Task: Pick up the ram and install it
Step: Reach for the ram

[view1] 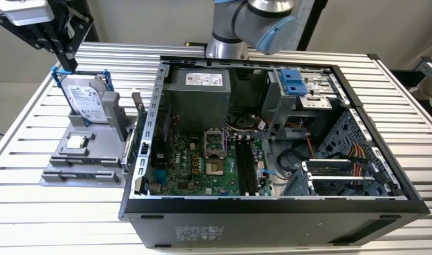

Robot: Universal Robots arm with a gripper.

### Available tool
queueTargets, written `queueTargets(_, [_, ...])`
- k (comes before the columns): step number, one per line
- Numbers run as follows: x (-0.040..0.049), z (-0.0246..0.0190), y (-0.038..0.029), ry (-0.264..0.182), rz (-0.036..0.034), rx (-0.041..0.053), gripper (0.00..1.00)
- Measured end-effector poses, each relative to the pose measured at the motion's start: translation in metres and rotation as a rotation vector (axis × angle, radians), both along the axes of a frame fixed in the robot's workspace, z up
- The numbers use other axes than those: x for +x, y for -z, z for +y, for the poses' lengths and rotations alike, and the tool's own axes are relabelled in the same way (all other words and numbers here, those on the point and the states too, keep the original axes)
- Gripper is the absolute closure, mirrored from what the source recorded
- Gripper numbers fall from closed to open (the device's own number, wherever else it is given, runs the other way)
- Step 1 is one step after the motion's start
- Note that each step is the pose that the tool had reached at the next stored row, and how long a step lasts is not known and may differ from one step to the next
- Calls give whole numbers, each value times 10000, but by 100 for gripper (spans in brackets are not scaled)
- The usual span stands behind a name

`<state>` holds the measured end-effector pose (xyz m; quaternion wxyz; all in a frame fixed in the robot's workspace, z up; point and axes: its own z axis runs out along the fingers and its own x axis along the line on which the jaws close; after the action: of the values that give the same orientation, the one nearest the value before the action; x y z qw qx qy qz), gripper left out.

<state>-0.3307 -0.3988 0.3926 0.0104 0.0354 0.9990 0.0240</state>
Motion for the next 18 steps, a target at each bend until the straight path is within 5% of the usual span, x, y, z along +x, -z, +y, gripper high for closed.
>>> queueTargets(8, [-12,-13,0,0,0,1,100])
queueTargets(18, [-17,-223,0,0,1,11,100])
